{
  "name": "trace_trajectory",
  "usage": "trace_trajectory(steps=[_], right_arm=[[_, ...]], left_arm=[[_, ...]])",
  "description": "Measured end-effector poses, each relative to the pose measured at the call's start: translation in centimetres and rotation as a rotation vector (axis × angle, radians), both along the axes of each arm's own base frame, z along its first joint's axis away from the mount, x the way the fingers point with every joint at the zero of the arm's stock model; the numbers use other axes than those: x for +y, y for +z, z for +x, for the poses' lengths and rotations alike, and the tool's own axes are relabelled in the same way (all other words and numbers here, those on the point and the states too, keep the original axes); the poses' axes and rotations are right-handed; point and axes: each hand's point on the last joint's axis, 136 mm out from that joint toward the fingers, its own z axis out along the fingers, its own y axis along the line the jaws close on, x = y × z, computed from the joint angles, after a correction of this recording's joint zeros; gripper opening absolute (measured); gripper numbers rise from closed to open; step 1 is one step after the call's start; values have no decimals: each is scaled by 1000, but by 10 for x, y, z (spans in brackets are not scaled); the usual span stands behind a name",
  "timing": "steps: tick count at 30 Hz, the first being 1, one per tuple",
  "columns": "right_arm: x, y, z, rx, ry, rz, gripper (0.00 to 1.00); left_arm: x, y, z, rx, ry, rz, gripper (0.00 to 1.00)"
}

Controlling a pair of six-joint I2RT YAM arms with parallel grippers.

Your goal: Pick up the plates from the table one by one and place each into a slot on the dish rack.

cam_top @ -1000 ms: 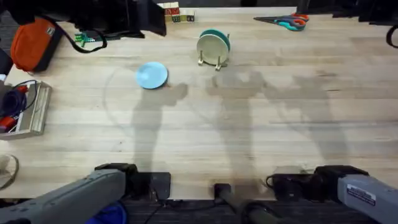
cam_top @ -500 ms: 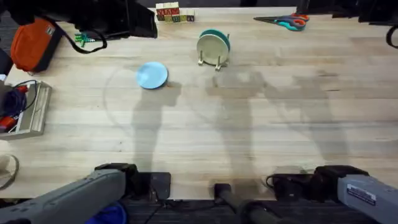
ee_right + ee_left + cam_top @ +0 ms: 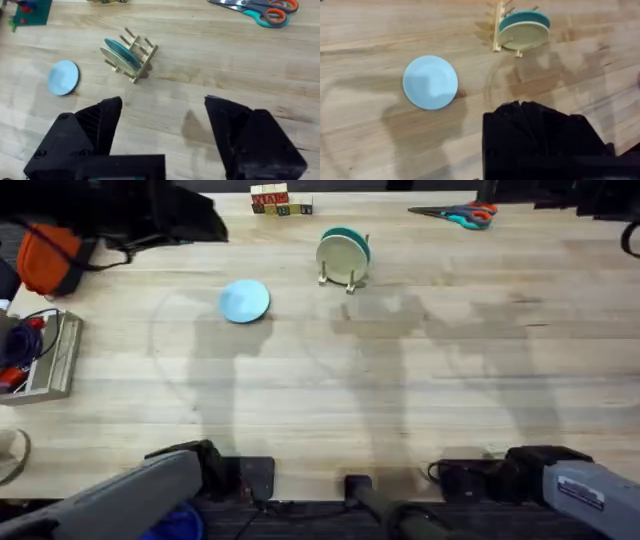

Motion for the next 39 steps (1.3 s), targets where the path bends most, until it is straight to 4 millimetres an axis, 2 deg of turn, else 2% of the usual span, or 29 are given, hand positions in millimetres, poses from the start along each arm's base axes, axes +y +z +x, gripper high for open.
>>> trace_trajectory(steps=[12,18,24,39], right_arm=[[0,0,0,0,0,0,993],[0,0,0,0,0,0,994],[0,0,0,0,0,0,995],[0,0,0,0,0,-1,993]], left_arm=[[42,11,-7,-63,61,-76,38],[41,8,-14,-55,33,-69,38],[41,5,-13,-60,6,-61,39],[48,-59,17,105,-73,-197,38]])
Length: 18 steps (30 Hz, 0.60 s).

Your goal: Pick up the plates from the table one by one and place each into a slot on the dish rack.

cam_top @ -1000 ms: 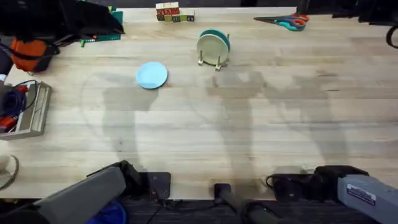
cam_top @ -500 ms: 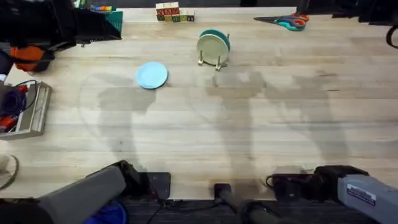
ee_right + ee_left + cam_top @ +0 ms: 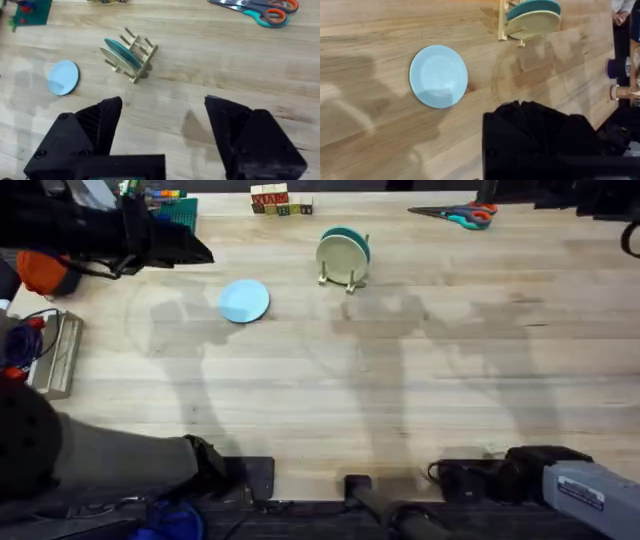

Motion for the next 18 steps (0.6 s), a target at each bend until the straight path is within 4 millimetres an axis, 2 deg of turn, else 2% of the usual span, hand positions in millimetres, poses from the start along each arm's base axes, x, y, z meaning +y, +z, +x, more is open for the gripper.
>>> trace_trajectory(steps=[10,18], right_arm=[[0,0,0,0,2,-1,993],[0,0,0,0,1,-2,994]], left_arm=[[36,-41,21,53,52,-42,39],[41,-68,24,116,54,-91,38]])
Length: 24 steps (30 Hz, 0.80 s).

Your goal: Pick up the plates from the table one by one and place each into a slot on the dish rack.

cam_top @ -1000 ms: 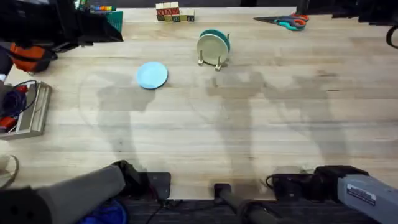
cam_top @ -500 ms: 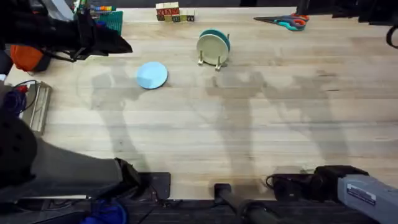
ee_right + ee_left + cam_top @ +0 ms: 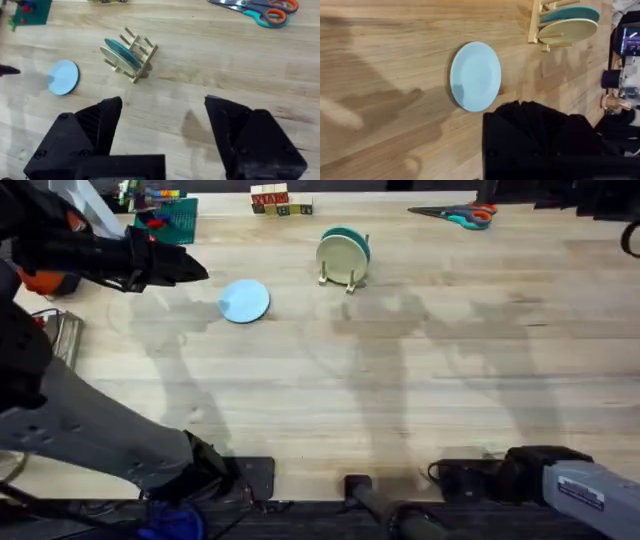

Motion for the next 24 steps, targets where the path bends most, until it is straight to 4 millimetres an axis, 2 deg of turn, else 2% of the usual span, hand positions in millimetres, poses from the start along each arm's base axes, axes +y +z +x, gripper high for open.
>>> trace_trajectory(steps=[24], right_arm=[[0,0,0,0,0,0,994]], left_arm=[[2,-5,4,-27,-15,11,38]])
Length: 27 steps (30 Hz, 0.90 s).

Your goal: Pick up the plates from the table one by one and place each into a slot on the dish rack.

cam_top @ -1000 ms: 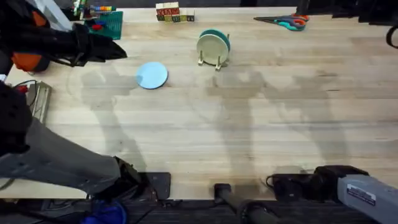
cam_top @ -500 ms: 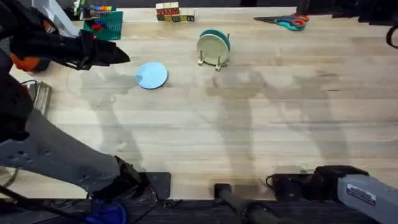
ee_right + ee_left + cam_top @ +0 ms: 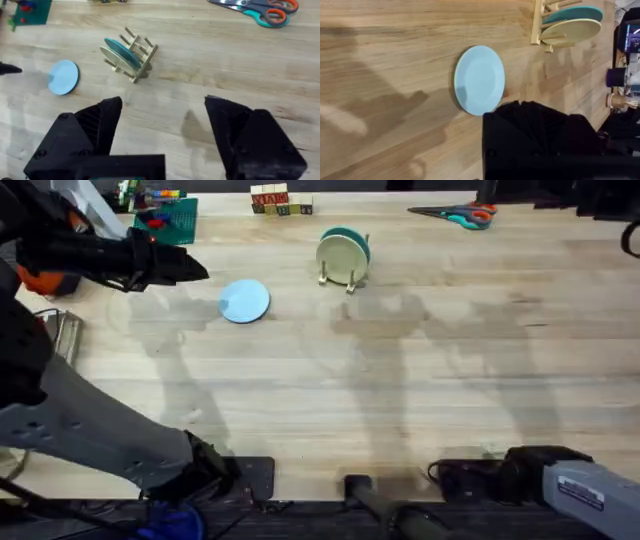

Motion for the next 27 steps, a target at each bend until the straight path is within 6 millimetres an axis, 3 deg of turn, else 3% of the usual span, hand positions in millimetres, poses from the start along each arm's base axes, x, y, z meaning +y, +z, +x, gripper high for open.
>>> trace_trajectory(steps=[27], right_arm=[[0,1,1,-6,0,0,994]], left_arm=[[1,-75,2,174,-1,-109,39]])
